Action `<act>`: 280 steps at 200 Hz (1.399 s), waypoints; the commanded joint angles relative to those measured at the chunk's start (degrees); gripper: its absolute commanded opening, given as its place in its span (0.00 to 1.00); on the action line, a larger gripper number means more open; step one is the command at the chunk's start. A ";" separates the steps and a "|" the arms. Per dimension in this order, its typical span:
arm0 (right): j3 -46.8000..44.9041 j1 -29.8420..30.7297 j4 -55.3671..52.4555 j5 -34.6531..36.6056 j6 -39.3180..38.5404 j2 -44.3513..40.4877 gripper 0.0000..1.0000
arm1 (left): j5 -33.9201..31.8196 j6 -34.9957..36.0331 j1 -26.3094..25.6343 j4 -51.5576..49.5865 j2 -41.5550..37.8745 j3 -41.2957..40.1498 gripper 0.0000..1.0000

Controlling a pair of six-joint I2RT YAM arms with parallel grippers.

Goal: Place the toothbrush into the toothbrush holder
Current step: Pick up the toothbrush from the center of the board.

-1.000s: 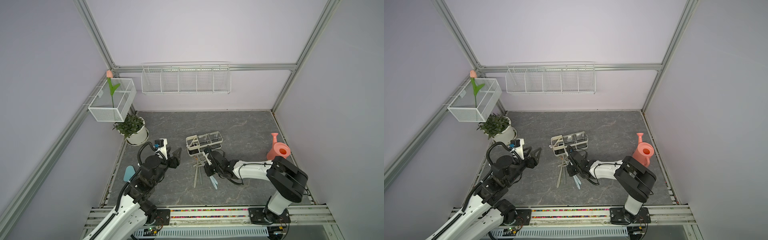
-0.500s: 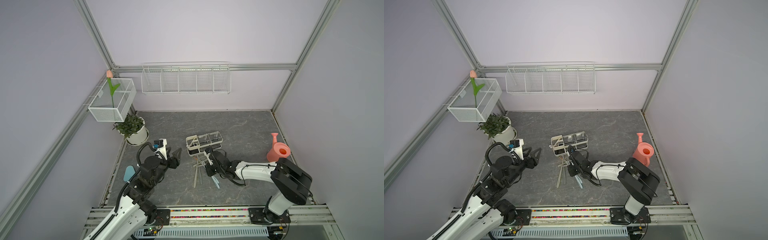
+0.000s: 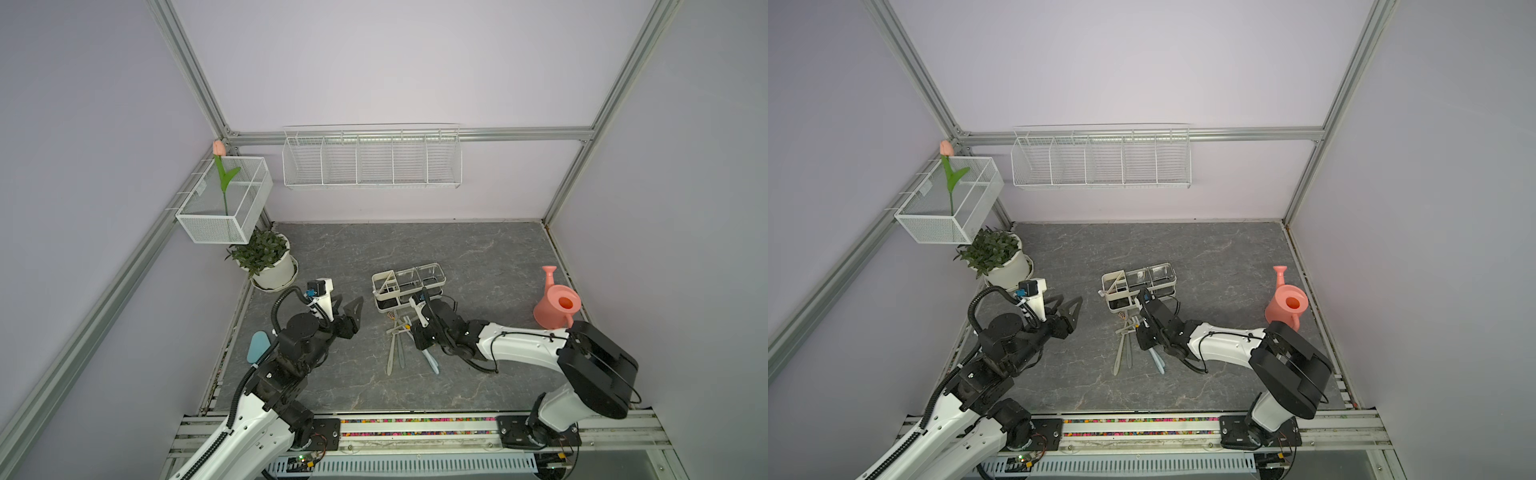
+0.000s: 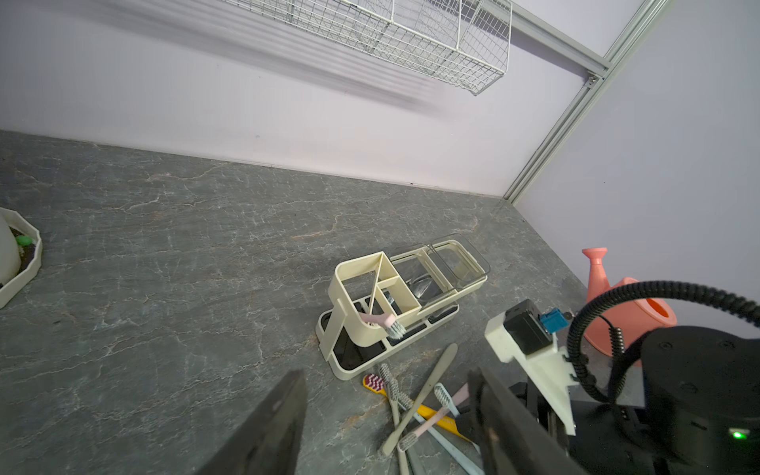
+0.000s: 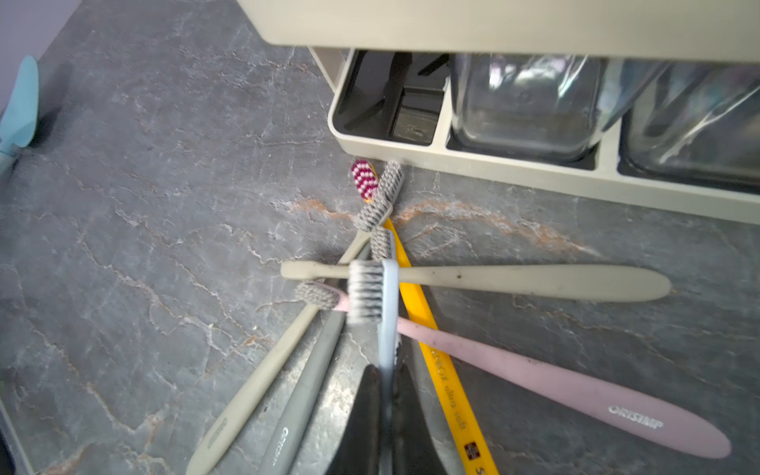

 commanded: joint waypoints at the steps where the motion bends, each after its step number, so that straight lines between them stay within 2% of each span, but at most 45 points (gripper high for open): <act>1: -1.73 0.40 -1.33 0.74 0.07 -2.96 0.07 | 0.64 -1.48 -0.17 -0.39 -0.67 -0.07 0.66; 55: -3.27 0.39 -1.72 1.35 0.71 -8.47 0.07 | 2.89 -2.19 -0.14 1.43 0.30 -0.49 0.67; 89: -3.51 -0.03 -1.77 1.38 1.24 -11.20 0.07 | 7.05 -1.77 -0.13 2.26 1.94 0.19 0.67; 157: -2.81 -3.13 -2.82 0.46 1.74 -19.30 0.07 | 25.89 -1.95 -0.13 4.83 5.47 -0.77 0.67; 201: -0.26 -5.32 -3.47 -0.31 -0.14 -21.73 0.07 | 34.92 -4.80 -0.20 9.29 8.71 -0.69 0.69; 280: 5.75 -6.34 1.37 -7.76 1.51 -20.88 0.07 | 34.27 -6.07 -4.03 14.63 19.25 2.47 0.72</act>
